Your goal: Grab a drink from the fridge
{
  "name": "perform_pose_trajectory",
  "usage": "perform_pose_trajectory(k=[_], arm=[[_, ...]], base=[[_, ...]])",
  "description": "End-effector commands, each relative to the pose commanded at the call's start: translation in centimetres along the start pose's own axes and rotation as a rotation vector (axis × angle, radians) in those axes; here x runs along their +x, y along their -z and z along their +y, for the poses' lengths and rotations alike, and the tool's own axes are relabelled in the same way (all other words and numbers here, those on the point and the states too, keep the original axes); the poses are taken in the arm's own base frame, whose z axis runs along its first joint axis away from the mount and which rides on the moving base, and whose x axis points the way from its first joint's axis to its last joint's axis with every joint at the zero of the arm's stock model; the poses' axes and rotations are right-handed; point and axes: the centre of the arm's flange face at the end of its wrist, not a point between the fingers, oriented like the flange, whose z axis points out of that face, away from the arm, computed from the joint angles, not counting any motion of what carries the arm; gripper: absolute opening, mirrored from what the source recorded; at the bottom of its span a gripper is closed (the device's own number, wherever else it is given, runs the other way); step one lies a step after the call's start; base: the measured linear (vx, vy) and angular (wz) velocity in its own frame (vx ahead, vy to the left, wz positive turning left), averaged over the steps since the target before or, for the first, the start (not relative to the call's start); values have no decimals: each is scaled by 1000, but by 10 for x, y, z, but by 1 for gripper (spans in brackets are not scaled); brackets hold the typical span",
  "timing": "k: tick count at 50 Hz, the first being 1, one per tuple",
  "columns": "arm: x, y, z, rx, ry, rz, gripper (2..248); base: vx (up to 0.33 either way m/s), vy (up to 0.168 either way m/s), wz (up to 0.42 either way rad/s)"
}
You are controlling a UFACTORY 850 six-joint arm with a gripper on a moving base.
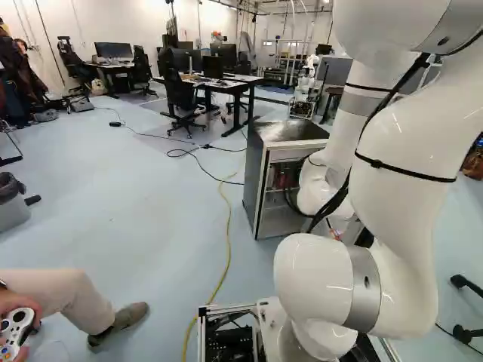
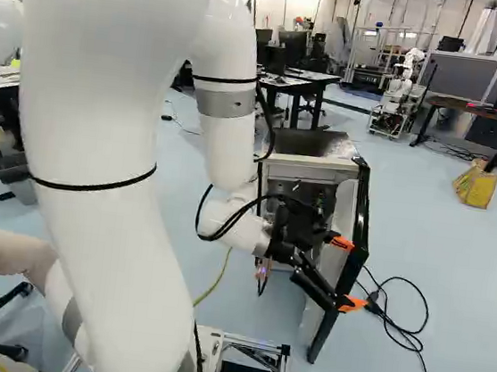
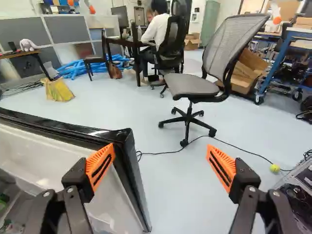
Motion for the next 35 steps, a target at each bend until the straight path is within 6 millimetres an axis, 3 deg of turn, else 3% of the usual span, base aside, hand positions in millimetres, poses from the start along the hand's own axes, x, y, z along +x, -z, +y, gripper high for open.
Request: perform_pose_trajectory(k=[35], arm=[[15,-55,-14,-129,-74,19,247]], base=[[0,0,0]])
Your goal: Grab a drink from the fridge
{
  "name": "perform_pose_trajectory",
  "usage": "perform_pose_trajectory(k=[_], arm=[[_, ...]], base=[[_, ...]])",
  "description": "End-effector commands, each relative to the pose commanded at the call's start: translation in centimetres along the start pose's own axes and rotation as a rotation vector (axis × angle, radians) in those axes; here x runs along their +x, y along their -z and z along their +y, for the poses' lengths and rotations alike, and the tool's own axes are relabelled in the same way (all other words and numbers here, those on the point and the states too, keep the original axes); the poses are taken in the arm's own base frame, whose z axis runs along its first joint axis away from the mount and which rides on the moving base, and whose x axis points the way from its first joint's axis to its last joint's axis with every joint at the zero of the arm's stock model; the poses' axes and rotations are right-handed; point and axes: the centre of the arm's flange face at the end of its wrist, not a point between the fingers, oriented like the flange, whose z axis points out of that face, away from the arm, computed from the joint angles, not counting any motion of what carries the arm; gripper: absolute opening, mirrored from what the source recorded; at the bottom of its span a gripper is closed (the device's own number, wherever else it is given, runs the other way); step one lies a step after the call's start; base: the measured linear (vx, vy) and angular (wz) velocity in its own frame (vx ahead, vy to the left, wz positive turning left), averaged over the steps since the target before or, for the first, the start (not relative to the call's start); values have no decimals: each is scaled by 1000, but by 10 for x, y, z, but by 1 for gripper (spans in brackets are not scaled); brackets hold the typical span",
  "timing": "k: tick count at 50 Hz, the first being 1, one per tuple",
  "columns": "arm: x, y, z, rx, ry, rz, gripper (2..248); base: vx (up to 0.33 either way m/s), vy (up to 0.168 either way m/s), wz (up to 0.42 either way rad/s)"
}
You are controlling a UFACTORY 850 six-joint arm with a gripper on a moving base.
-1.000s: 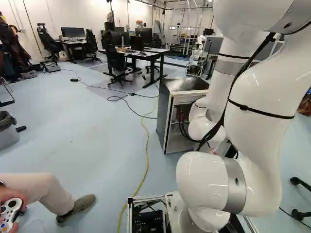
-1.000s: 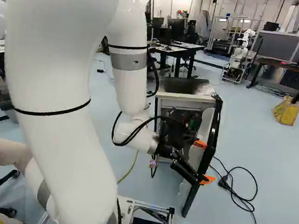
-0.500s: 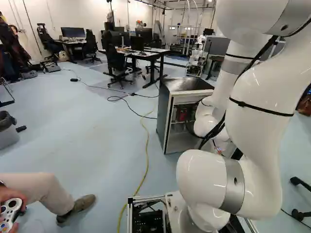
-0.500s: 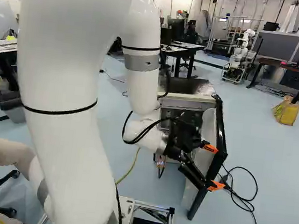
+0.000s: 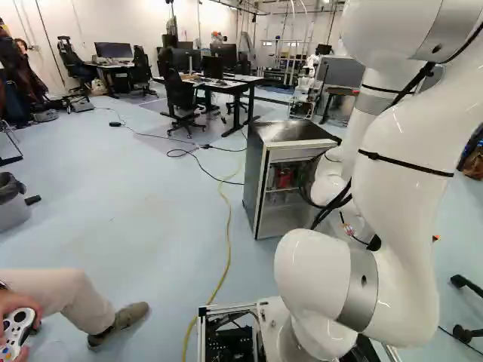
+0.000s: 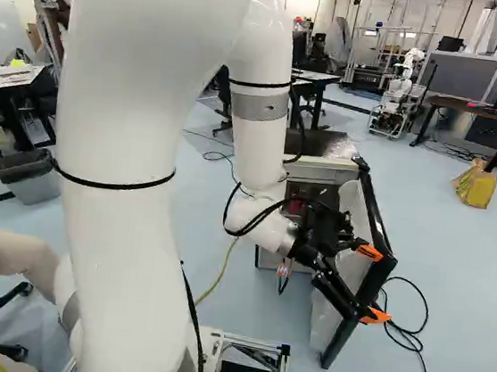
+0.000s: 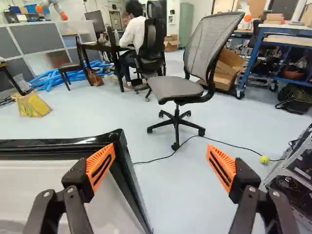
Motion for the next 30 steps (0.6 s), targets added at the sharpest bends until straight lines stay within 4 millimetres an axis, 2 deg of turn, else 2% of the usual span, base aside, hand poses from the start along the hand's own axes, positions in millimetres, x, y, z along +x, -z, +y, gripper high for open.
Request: perform_pose_trajectory(k=[30], arm=[[11,-54,-29,-84,-70,27,247]], base=[[0,0,0]])
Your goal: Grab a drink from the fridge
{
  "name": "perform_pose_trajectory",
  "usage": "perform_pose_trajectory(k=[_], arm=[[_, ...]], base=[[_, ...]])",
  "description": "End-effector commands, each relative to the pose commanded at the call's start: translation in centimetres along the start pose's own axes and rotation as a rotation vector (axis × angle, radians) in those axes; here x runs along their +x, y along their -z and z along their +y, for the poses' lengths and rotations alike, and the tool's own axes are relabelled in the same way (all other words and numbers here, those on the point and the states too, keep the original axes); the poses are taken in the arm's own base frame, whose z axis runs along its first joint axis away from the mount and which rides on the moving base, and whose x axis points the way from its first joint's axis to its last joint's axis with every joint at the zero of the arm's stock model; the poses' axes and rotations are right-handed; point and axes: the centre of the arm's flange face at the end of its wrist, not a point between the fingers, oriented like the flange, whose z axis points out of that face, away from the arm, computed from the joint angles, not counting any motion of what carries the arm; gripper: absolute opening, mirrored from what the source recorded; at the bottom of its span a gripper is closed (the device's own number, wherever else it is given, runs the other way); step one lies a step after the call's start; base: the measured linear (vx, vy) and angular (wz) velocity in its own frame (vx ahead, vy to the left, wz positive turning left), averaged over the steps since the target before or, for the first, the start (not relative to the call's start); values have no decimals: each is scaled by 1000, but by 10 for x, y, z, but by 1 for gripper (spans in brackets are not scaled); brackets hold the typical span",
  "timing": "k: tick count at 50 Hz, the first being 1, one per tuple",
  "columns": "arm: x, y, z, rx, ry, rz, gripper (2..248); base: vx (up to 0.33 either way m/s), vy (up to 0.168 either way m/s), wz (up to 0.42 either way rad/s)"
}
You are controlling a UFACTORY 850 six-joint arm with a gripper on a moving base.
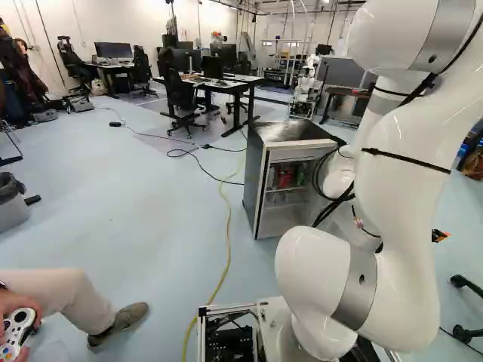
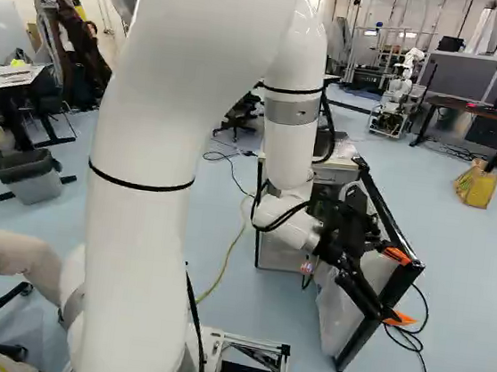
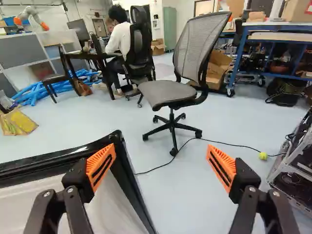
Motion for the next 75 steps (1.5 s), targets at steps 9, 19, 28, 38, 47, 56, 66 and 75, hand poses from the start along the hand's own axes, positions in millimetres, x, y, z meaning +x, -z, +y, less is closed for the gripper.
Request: perform_pose_trajectory(k=[9,19,28,38,47,56,66,75], arm=[[2,-16,-10,-22,-21,9,247],[5,-35,-20,-44,-45,20,247],[7,-48,-26,-60,-61,28,247],[7,-50,-24,-66,-62,29,247],[8,-43,-17,-32,-40,24,247],[7,-31,-10,41,-1,16,247],[7,-16,-2,137,45,6,247],[6,-1,7,233,90,-5,247]], base=[[0,0,0],[0,0,0],[0,0,0],[0,0,0],[0,0,0],[0,0,0],[0,0,0],[0,0,0]])
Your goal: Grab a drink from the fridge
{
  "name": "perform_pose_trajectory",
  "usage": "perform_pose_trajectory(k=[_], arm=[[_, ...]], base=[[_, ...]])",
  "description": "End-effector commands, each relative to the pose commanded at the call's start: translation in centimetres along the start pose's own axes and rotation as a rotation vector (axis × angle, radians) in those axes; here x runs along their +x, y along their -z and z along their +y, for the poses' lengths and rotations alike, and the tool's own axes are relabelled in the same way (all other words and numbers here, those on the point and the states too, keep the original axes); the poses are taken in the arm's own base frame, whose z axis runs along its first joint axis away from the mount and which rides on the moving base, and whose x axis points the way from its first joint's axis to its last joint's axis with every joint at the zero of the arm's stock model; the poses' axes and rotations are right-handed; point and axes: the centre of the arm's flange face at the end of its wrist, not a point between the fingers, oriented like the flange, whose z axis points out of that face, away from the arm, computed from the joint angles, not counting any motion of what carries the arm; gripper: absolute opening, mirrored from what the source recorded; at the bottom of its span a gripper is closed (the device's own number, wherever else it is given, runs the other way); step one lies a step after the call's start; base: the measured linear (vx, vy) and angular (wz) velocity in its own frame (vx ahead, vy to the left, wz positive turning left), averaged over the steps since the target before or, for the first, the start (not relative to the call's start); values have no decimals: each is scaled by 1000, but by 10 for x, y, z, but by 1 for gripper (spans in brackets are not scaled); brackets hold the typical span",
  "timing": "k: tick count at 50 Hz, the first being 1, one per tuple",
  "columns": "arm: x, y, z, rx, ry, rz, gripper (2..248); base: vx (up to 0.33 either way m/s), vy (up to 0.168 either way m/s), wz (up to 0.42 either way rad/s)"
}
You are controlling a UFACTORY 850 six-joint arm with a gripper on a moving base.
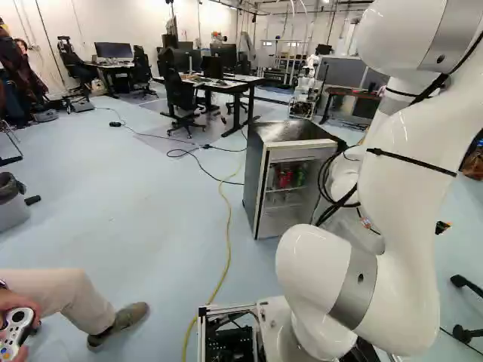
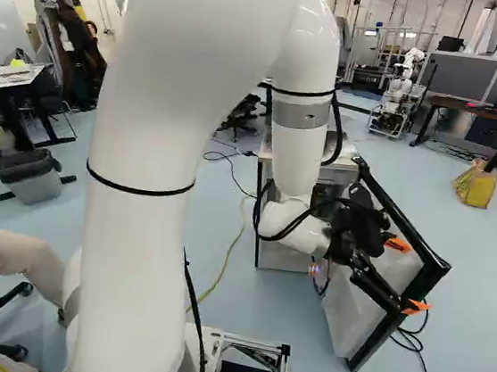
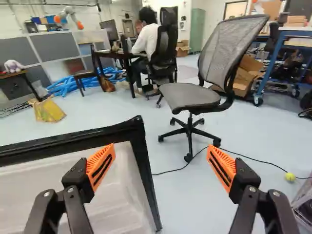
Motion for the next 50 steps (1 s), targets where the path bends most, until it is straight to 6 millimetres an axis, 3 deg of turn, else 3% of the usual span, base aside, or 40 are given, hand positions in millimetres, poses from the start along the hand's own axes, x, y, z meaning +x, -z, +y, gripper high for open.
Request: perform_pose_trajectory(k=[28,50], arm=[[-7,57,13,318,124,-33,247],[-17,100,-2,614,216,-48,247]], base=[[0,0,0],[0,0,0]])
